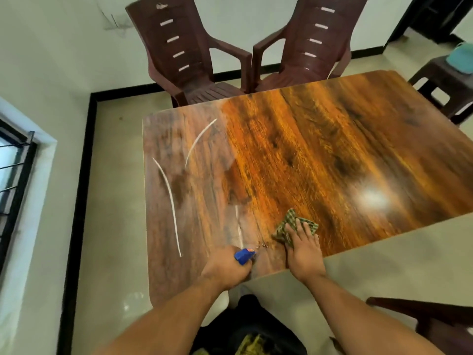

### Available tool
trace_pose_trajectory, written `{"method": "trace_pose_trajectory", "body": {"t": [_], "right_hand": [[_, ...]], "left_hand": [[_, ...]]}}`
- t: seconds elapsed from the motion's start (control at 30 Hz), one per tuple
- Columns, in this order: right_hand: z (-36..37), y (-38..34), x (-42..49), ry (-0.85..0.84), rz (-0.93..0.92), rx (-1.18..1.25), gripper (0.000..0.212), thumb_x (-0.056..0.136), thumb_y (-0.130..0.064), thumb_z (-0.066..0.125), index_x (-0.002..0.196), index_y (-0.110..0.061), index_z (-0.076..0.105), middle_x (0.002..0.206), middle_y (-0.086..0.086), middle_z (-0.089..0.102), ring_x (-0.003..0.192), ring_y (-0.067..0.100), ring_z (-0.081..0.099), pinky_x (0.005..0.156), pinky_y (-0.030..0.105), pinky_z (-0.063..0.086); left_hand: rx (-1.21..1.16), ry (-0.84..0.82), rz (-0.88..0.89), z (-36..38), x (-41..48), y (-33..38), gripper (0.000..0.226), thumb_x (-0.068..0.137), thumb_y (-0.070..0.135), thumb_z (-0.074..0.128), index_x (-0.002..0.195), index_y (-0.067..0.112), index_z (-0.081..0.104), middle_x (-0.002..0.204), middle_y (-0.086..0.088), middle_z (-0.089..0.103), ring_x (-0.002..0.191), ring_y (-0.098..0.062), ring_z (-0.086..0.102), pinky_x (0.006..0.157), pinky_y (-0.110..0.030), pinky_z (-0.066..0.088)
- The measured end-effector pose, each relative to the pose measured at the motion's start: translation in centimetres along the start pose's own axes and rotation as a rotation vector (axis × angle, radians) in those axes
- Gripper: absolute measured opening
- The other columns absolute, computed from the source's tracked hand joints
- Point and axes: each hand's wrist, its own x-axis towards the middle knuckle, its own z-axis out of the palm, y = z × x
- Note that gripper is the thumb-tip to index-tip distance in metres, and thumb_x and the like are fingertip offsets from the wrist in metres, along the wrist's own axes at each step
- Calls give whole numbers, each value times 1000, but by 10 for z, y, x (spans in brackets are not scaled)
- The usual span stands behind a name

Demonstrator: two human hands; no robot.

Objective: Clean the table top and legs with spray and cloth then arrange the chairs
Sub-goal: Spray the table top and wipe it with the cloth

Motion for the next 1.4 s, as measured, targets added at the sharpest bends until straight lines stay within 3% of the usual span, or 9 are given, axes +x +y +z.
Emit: {"method": "trace_pose_trajectory", "body": {"t": [0.1,0.27,0.43,0.63,0.8,0.97,1.17,1.3,1.4], "right_hand": [[16,-36,-6,6,59,4,57,104,-34,32,159,-26,17,167,2,-4,154,26,-9,122,47,-5],[27,-30,-16,-277,-921,-181,63,92,-35,44,154,-30,33,167,-3,10,154,18,-3,124,46,-2],[8,-58,17,17,130,-76,60,102,-36,33,159,-27,15,167,4,-8,153,27,-14,122,56,-5],[21,-80,13,-247,-791,-226,69,93,-34,45,157,-36,20,167,-3,2,152,15,-11,122,46,-10],[18,-94,28,27,230,-60,58,99,-39,36,156,-26,28,168,6,-3,153,27,-9,122,55,-3],[75,-139,-27,-118,-657,-131,66,81,-38,47,147,-33,46,163,0,27,153,23,11,122,47,0],[85,-153,-68,152,411,91,58,95,-41,30,146,-18,48,167,5,13,154,25,-1,122,46,-3],[119,-204,-111,9,-29,18,71,86,-45,24,155,-31,31,167,-3,10,153,19,-7,122,44,-7],[115,-210,-119,46,137,79,62,97,-35,35,157,-34,21,167,-7,0,153,16,-10,124,41,-6]], "left_hand": [[-86,7,-50,1,-7,-8,31,84,41,58,64,18,50,62,0,58,58,-20,54,55,-29,41],[-191,144,-112,-11,-18,-19,26,86,32,64,63,22,57,59,6,61,55,-11,57,55,-26,45],[-248,267,-189,-25,-23,-43,39,87,31,69,58,17,45,53,2,48,50,-17,41,52,-28,36],[-256,221,-186,-50,-24,-61,38,83,37,70,72,3,58,62,-4,56,57,-19,50,59,-38,48],[-179,132,-93,-66,-16,-75,32,85,35,69,70,11,55,64,-2,55,59,-19,50,63,-37,49],[-115,16,72,-80,-12,-100,30,82,36,65,59,22,51,56,6,54,54,-15,51,60,-37,50],[-25,-123,223,-98,-15,-142,38,82,45,62,59,21,43,55,6,48,52,-15,44,54,-30,39],[41,-184,303,-109,-23,-158,33,80,45,61,61,21,48,57,4,51,57,-20,52,54,-31,42],[104,-194,334,-115,-26,-169,33,82,48,65,68,20,54,65,2,59,60,-17,54,60,-31,46]]}}
